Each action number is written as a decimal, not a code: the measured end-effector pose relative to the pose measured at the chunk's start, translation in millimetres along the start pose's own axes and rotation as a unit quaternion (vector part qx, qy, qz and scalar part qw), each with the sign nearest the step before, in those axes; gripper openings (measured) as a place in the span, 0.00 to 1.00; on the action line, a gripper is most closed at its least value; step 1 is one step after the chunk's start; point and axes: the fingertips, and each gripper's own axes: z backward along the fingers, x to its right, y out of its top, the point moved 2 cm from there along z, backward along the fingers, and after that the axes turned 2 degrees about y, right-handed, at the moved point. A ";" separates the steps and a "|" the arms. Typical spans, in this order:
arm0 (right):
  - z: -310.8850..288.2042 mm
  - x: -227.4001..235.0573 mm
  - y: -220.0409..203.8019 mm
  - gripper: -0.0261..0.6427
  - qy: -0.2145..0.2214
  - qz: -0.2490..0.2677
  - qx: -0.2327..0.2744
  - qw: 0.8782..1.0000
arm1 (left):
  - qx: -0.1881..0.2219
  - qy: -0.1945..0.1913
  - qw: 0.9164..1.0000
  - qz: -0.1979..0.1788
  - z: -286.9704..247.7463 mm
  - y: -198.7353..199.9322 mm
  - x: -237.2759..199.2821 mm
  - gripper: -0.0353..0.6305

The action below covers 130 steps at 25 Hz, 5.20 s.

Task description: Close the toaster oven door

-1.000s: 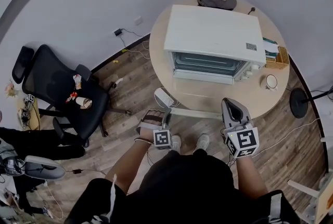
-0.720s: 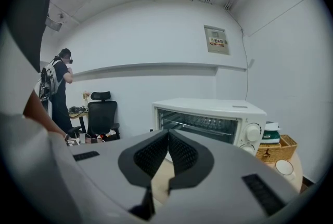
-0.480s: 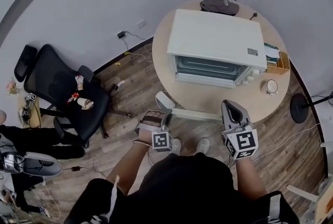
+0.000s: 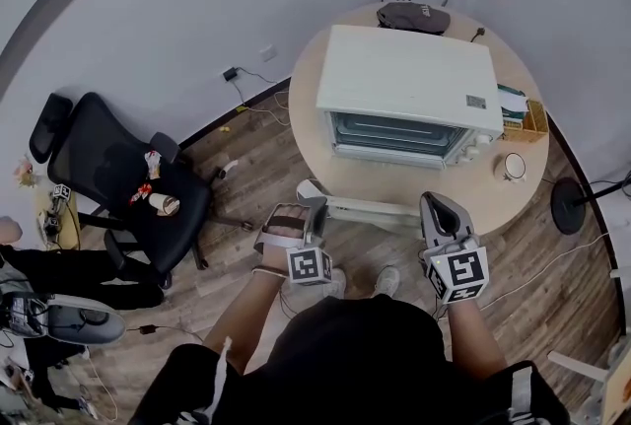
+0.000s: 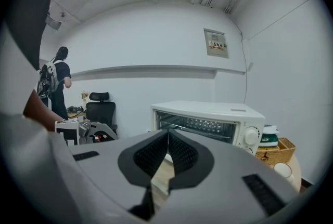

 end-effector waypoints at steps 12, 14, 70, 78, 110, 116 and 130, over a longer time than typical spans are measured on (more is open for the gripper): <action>2.5 2.9 4.1 0.04 -0.002 -0.001 0.010 1.000 | 0.003 0.034 0.999 -0.015 -6.8 8.1 -40.1 0.10; 3.5 4.0 4.4 0.04 -0.003 -0.001 0.011 1.000 | 0.004 0.037 0.999 -0.015 -8.1 8.9 -44.7 0.10; -8.6 31.0 14.0 0.04 0.017 -0.006 0.026 0.999 | -0.008 0.087 0.995 -0.041 -88.0 19.5 -157.4 0.16; -6.0 19.7 18.7 0.04 0.045 0.002 0.034 0.998 | -0.012 0.140 0.988 -0.057 -86.9 18.1 -157.0 0.20; -3.2 7.3 46.8 0.03 0.003 0.052 0.052 0.997 | 0.218 0.055 0.794 0.565 37.2 52.6 -140.4 0.06; -0.3 6.3 52.7 0.03 -0.010 0.062 0.064 0.996 | 0.217 0.046 0.799 0.559 39.6 53.4 -137.0 0.06; 10.8 12.0 52.5 0.03 -0.046 0.059 0.084 0.994 | 0.222 0.039 0.815 0.534 44.8 60.4 -136.4 0.06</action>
